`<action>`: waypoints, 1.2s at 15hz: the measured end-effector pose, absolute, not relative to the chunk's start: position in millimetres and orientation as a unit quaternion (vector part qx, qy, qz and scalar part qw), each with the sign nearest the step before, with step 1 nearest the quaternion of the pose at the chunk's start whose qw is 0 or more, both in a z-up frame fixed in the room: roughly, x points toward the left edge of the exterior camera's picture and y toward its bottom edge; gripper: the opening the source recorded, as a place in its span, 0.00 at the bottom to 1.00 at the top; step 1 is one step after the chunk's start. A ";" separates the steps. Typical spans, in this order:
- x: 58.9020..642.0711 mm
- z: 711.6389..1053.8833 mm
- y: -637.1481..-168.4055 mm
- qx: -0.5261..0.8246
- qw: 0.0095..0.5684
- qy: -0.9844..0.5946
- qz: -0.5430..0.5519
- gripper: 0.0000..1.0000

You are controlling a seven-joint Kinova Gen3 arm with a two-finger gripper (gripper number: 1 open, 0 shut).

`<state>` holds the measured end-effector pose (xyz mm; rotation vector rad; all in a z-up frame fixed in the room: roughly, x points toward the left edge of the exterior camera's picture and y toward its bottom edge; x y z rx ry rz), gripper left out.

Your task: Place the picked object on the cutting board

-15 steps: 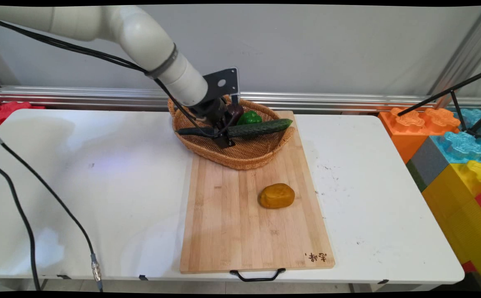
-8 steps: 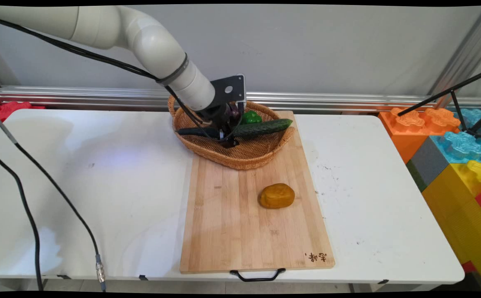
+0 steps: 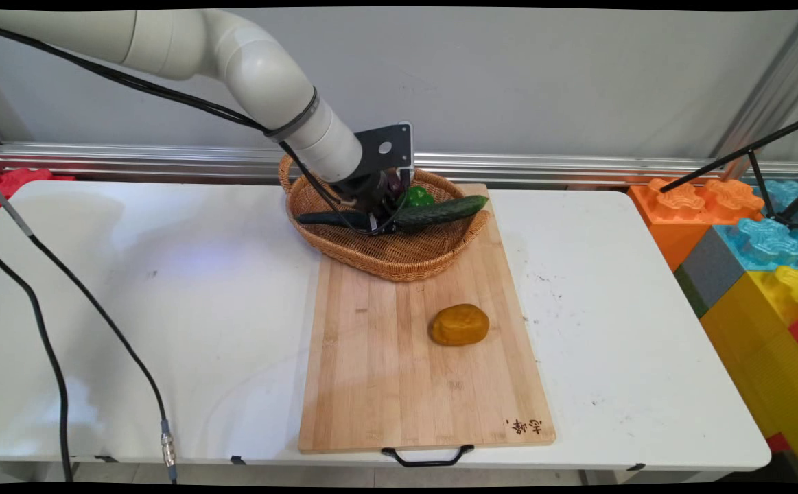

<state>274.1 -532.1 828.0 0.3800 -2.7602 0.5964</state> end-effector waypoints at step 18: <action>207.7 958.9 -408.1 0.131 0.161 -0.970 0.123 0.00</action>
